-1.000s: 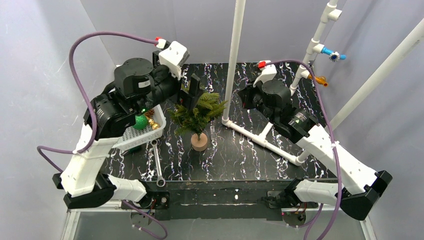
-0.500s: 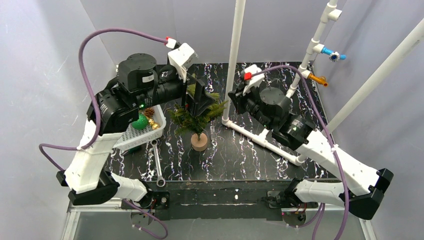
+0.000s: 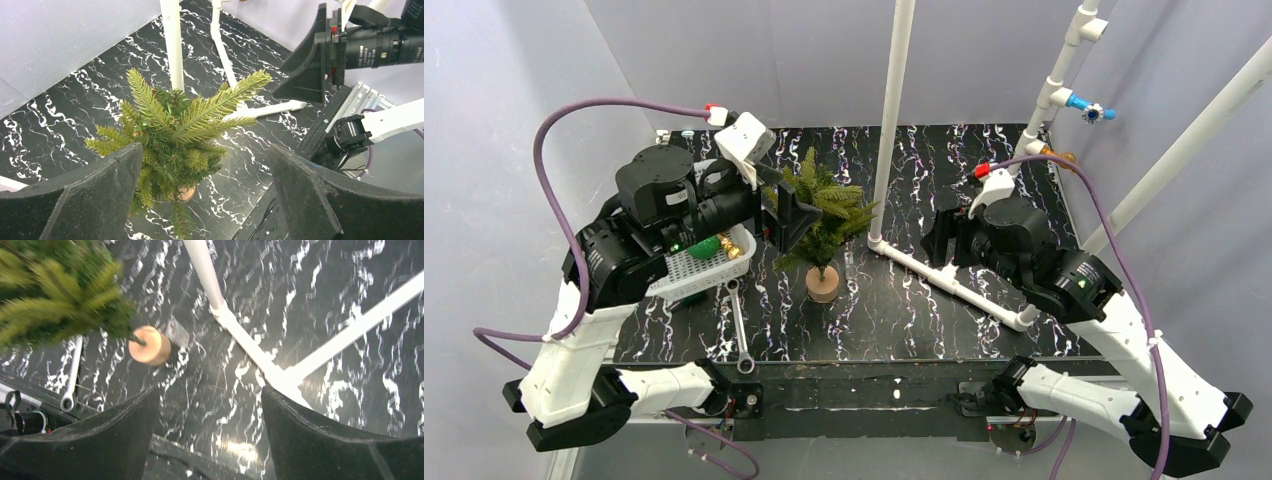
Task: Decorate the small christmas tree
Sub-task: Wrap the decoration item around the Christmas tree.
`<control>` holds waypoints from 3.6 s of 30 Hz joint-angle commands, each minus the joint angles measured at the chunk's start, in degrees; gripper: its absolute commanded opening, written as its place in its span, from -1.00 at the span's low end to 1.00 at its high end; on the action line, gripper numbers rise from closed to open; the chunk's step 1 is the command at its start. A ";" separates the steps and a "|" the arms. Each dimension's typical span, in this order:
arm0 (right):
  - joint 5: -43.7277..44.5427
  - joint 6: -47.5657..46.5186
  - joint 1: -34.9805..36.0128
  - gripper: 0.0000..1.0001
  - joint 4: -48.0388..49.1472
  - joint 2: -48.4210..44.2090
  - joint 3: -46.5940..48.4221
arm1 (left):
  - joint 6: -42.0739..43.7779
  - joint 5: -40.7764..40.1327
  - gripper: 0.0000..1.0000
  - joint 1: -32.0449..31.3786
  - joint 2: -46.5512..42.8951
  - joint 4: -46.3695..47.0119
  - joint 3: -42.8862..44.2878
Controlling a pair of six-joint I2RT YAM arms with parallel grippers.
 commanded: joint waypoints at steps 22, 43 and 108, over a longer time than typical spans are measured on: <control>-10.03 23.00 -3.18 0.64 5.07 8.89 -14.72 | -5.25 -0.44 0.97 0.35 -12.40 3.25 -10.07; -1.89 27.65 30.27 0.69 11.04 7.35 -24.05 | -4.75 -7.97 0.96 0.34 -16.26 5.81 -13.46; 8.28 29.80 30.45 -0.97 -5.37 10.78 -17.29 | -5.52 -17.83 0.96 0.35 -12.93 -0.88 -5.79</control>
